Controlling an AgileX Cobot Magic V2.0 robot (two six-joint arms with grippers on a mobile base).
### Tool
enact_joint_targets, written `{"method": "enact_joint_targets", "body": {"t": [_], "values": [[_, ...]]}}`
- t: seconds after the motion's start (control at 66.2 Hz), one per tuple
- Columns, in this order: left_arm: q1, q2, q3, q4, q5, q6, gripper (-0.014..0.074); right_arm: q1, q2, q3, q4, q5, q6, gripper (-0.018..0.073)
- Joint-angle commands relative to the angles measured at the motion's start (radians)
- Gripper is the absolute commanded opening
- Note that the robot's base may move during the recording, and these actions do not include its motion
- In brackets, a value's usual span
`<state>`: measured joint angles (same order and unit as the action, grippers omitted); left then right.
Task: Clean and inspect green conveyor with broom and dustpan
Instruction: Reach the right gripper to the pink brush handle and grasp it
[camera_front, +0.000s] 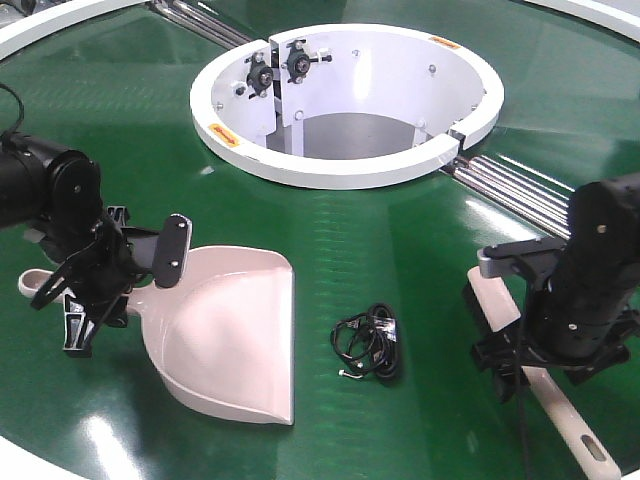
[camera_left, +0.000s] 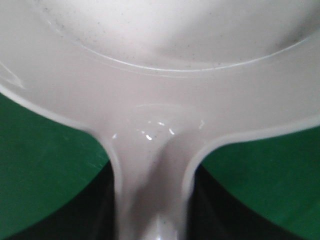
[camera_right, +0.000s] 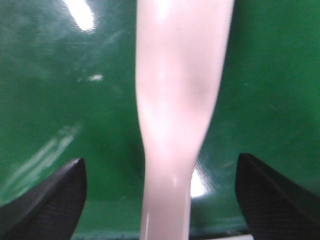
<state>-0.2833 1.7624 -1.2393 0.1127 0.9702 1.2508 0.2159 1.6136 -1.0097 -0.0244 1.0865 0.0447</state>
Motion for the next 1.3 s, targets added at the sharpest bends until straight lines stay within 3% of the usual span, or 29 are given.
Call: {"method": "enact_joint_targets", "body": {"t": [0.0, 0.196, 0.317, 0.679, 1.283], "values": [[-0.002, -0.044, -0.028, 0.008, -0.017, -0.016, -0.0007, 0.000, 0.013, -0.026, -0.010, -0.018, 0.011, 0.0578], [-0.002, -0.044, -0.028, 0.008, -0.017, -0.016, -0.0007, 0.000, 0.076, -0.026, -0.010, -0.052, 0.031, 0.0533], [-0.002, -0.044, -0.028, 0.008, -0.017, -0.016, -0.0007, 0.000, 0.093, -0.026, -0.010, -0.061, 0.033, 0.0444], [-0.002, -0.044, -0.028, 0.008, -0.017, -0.016, -0.0007, 0.000, 0.084, -0.026, -0.017, -0.090, 0.033, -0.0018], [-0.002, -0.044, -0.028, 0.008, -0.017, -0.016, -0.0007, 0.000, -0.262, -0.023, -0.007, -0.050, 0.066, -0.0005]]}}
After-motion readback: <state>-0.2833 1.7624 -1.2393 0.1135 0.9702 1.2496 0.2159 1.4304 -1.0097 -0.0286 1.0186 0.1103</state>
